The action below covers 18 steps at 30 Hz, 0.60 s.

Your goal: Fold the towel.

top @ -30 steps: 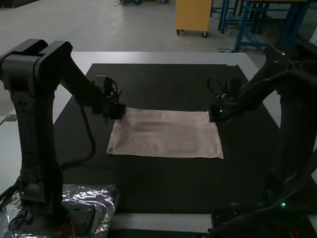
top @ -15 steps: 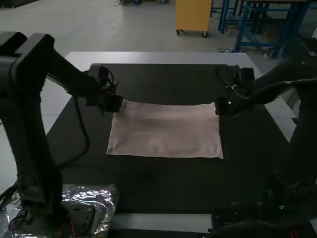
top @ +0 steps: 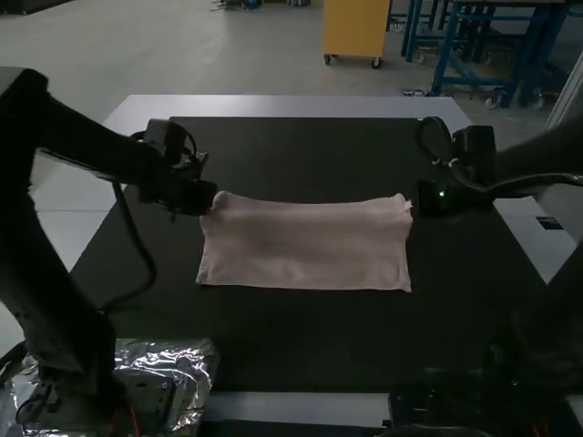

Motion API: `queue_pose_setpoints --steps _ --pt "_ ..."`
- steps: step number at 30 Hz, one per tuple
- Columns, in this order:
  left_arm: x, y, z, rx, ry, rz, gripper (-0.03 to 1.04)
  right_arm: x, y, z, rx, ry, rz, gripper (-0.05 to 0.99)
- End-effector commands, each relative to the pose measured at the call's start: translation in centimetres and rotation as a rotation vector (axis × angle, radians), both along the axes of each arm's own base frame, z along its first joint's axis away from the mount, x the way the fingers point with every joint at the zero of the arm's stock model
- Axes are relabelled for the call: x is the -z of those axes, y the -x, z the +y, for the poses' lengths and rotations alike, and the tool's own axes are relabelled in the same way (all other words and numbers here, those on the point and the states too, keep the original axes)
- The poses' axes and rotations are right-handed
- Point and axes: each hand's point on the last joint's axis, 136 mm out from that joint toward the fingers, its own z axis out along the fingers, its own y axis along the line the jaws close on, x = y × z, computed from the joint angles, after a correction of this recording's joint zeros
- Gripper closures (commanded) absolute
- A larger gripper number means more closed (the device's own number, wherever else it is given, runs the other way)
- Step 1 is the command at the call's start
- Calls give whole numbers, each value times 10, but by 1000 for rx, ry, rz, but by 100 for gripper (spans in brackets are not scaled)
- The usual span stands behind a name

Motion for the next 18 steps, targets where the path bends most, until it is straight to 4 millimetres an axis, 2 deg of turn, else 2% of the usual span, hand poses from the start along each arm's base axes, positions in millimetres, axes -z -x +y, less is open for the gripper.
queue_pose_setpoints --steps 1,5,18 --pt "-13 7 7 -20 1 -18 99 -5 12 -4 -3 -14 -2 96" --pt "-11 22 9 -35 8 10 99 -6 25 -4 -2 -17 -1 96" --pt "24 73 16 -29 -19 130 99 29 78 -2 -38 -14 170 96"
